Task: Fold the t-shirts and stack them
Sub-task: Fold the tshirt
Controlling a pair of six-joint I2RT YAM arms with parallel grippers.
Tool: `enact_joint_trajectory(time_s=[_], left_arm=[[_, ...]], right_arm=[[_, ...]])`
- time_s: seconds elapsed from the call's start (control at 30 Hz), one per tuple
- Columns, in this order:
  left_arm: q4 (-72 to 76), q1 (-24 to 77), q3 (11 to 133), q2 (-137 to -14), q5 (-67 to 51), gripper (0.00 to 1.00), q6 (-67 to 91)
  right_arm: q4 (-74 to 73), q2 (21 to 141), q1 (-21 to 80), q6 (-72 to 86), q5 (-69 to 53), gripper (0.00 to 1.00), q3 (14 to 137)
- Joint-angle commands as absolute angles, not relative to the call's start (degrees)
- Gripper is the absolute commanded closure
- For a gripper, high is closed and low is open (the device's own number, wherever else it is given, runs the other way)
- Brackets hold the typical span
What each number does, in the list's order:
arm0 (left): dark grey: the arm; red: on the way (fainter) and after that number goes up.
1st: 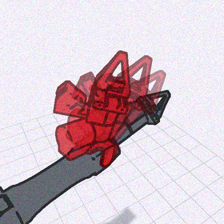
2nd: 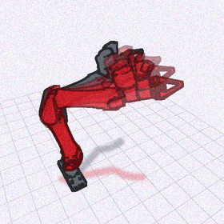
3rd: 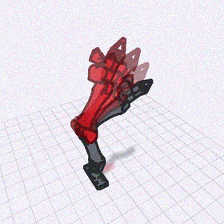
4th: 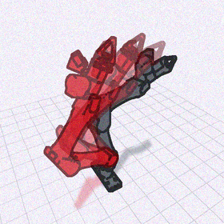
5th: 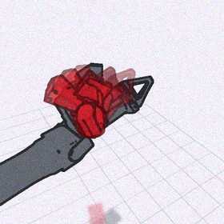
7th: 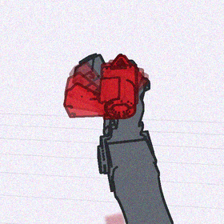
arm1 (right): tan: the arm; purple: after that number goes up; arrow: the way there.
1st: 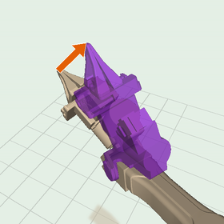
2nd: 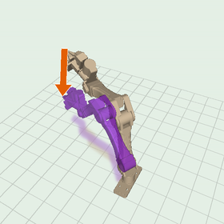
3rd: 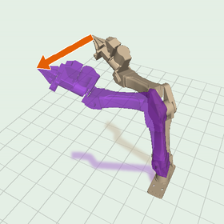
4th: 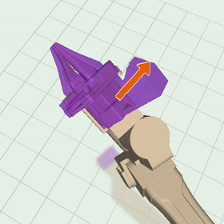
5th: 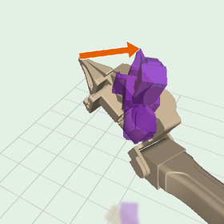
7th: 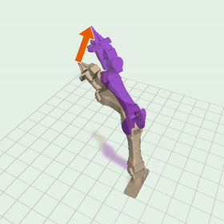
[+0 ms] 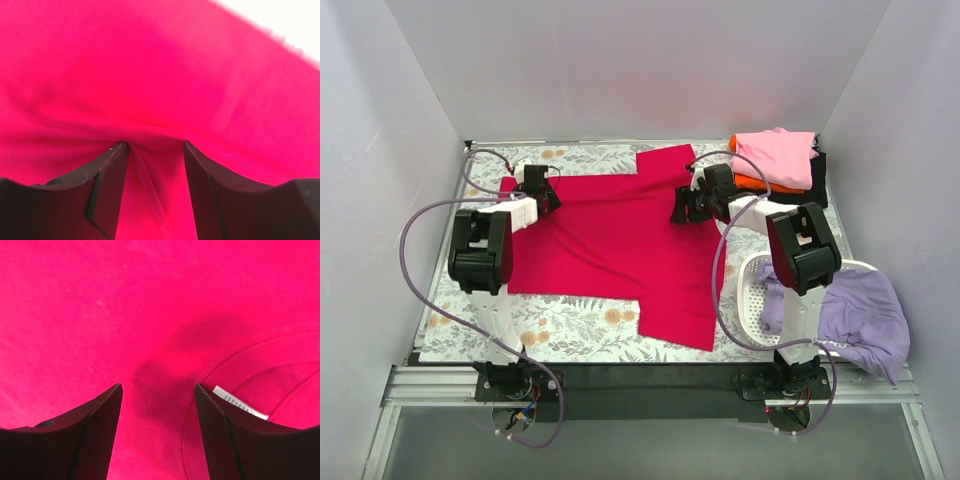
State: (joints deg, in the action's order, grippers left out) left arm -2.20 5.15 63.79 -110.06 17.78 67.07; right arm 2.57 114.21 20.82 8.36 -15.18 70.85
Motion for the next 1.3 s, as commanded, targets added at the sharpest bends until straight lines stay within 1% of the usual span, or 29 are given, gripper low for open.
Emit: enact_joint_trajectory(time_s=[0.0, 0.17, 0.37, 0.47, 0.53, 0.57, 0.6, 0.67, 0.7, 0.73, 0.8, 0.83, 0.93, 0.97, 1.03, 1.07, 1.17, 1.27], left_arm=[[-10.63, 3.35, 77.93, -120.66, 12.75, 0.55, 64.43], [-16.42, 1.93, 89.96, -129.35, 10.11, 0.55, 63.28], [-19.42, 1.67, 99.64, -134.29, 9.32, 0.54, 62.4], [-21.0, 1.67, 102.91, -135.88, 8.7, 0.54, 62.05], [-20.05, 1.67, 101.96, -133.7, 8.88, 0.55, 62.4], [-18.65, 1.76, 100.65, -132.03, 8.79, 0.55, 62.14], [-16.81, 2.11, 96.11, -129.92, 9.31, 0.55, 61.18], [-10.04, 2.37, 90.47, -121.41, 9.67, 0.55, 60.21], [-7.67, 2.63, 84.87, -118.16, 9.84, 0.55, 59.77], [-3.99, 2.72, 81.77, -111.51, 9.84, 0.55, 59.85], [-1.07, 2.72, 76.23, -104.62, 11.07, 0.54, 60.38], [1.29, 2.72, 70.37, -98.06, 12.12, 0.54, 60.64], [0.28, 2.64, 62.26, -87.67, 20.45, 0.53, 63.96], [-2.35, 2.55, 60.75, -85.97, 24.31, 0.53, 65.55], [-8.05, 1.58, 58.28, -82.81, 26.89, 0.53, 69.32], [-8.78, 1.15, 54.88, -82.1, 27.24, 0.53, 72.13], [-10.9, -2.98, 49.59, -80.25, 25.4, 0.54, 75.57], [-10.64, -5.36, 46.07, -78.05, 25.31, 0.55, 76.9]], right_arm=[[-1.39, 119.7, 19.51, 9.4, -15.82, 0.45, 76.54], [-2.9, 122.16, 18.2, 9.49, -16.43, 0.44, 80.41], [-4.3, 125.94, 16.09, 9.84, -18.1, 0.44, 85.94], [-4.83, 127.43, 15.03, 9.58, -18.81, 0.44, 88.93], [-5.27, 127.79, 14.68, 9.06, -19.86, 0.44, 90.43], [-5.27, 127.53, 14.59, 8.79, -20.21, 0.44, 90.87], [-5.19, 127.27, 14.59, 8.53, -21.08, 0.44, 91.57], [-5.01, 125.78, 14.68, 8.35, -21.97, 0.44, 91.93], [-4.84, 124.99, 14.68, 8.35, -22.32, 0.44, 91.85], [-4.31, 124.28, 14.68, 8.26, -23.02, 0.44, 91.5], [-3.43, 121.39, 14.68, 8.09, -24.16, 0.44, 89.58], [-2.99, 120.16, 14.59, 8.0, -24.52, 0.44, 88.86], [-0.89, 115.15, 14.68, 7.91, -25.48, 0.44, 84.31], [-0.53, 112.61, 14.68, 8.0, -25.84, 0.43, 82.98], [1.67, 110.05, 14.59, 8.0, -26.98, 0.43, 80.61], [2.1, 107.78, 14.68, 8.0, -27.33, 0.43, 78.25], [2.81, 103.73, 14.59, 7.56, -28.39, 0.43, 74.46], [3.16, 99.6, 14.15, 7.03, -29.35, 0.42, 71.29]])
